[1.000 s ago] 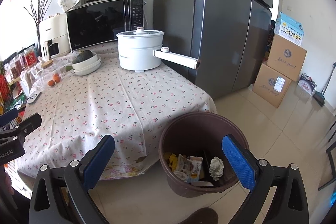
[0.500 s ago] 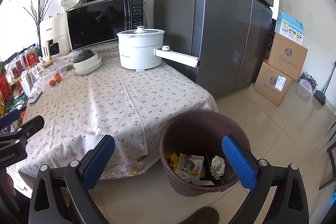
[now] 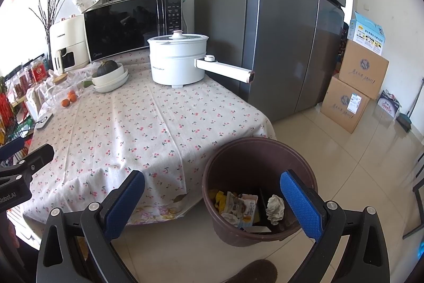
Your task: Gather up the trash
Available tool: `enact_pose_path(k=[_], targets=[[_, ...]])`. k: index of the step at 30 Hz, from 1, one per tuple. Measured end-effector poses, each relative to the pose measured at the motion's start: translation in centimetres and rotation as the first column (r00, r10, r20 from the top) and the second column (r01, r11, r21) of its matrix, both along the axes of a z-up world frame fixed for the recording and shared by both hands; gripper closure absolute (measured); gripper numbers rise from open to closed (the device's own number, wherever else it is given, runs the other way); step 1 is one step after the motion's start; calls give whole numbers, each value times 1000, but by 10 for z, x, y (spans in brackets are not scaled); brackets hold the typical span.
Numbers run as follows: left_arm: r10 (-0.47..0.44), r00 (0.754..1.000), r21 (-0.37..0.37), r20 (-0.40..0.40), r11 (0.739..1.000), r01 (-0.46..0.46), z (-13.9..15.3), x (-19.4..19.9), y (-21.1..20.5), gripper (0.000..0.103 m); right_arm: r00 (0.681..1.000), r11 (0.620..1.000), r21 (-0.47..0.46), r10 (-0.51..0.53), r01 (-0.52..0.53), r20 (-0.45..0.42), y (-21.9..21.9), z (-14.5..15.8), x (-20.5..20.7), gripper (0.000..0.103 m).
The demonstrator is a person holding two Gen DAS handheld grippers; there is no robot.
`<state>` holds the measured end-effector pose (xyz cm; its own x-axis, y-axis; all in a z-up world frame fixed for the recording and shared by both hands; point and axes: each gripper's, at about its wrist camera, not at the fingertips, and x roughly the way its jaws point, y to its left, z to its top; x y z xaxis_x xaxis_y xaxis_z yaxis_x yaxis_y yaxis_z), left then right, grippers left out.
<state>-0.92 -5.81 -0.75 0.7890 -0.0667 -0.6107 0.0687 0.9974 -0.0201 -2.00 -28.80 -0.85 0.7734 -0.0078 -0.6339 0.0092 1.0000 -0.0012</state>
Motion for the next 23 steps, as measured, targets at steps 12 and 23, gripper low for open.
enact_pose_path(k=[12,23], targets=[[11,1000,7,9,1000,-11,3,-3,-4,1,1000,1000,-2,-2,2,-5,2,-2,-1,0],[-18,1000,50,22,999,17,2,-9,-17,1,1000,1000,0,-5,5,-4,1,-1,-1,0]])
